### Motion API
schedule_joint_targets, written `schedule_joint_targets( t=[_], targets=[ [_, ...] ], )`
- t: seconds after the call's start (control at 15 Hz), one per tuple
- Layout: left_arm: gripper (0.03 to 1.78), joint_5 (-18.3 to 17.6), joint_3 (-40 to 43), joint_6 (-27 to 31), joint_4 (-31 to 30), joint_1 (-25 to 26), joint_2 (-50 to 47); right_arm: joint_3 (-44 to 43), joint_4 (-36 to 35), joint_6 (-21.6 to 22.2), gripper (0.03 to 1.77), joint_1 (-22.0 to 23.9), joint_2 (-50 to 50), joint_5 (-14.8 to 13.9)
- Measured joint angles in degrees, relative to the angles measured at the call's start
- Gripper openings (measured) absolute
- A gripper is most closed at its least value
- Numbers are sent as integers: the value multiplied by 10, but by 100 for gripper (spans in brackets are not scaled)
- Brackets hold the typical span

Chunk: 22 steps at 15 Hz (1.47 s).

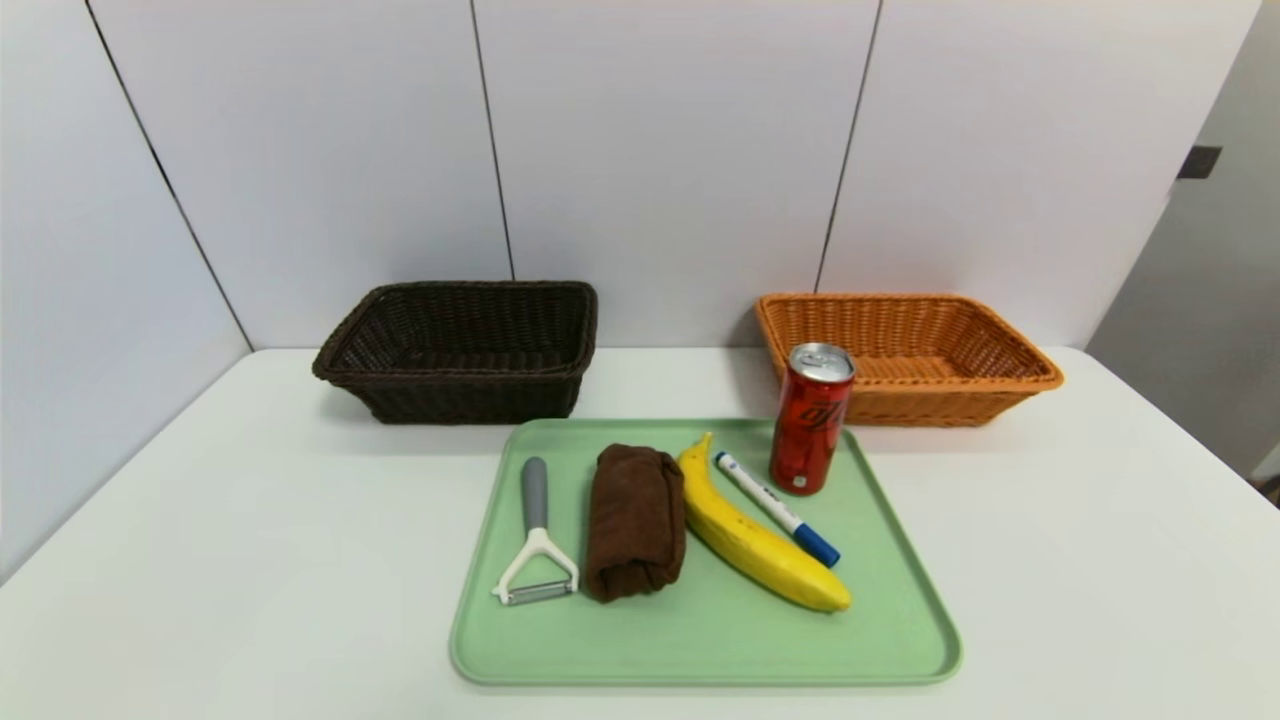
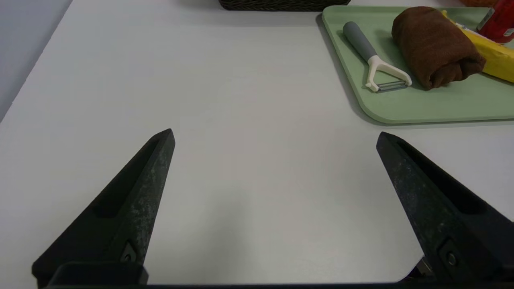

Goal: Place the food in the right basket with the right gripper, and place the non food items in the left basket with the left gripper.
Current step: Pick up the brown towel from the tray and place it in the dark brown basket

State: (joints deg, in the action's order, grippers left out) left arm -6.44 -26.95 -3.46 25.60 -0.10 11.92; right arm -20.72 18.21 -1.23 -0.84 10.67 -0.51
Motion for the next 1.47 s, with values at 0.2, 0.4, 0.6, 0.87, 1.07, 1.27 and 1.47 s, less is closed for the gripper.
schedule_joint_targets(
  t=[0.2, 0.4, 0.6, 0.87, 1.07, 1.27, 1.47],
  targets=[
    [178, -2, -50, 0, 11, 0, 86, -38, -2, 1, 175, -6, 74, 2],
    [178, -15, -101, 2, 14, -1, 174, -76, -5, 1, 175, -7, 150, 5],
    [178, -62, -150, 4, 14, -1, 253, -108, -10, -1, 175, -7, 226, 20],
    [178, -84, -198, 7, 9, -11, 347, -135, -37, -11, 175, -7, 320, 26],
    [178, -84, -215, 6, -5, -53, 410, -155, -58, -47, 175, -8, 386, 63],
    [178, -83, -216, 7, -34, -112, 458, -174, -60, -83, 175, -8, 431, 160],
    [178, -83, -217, 6, -70, -172, 495, -193, -62, -123, 175, -10, 461, 246]
  ],
)
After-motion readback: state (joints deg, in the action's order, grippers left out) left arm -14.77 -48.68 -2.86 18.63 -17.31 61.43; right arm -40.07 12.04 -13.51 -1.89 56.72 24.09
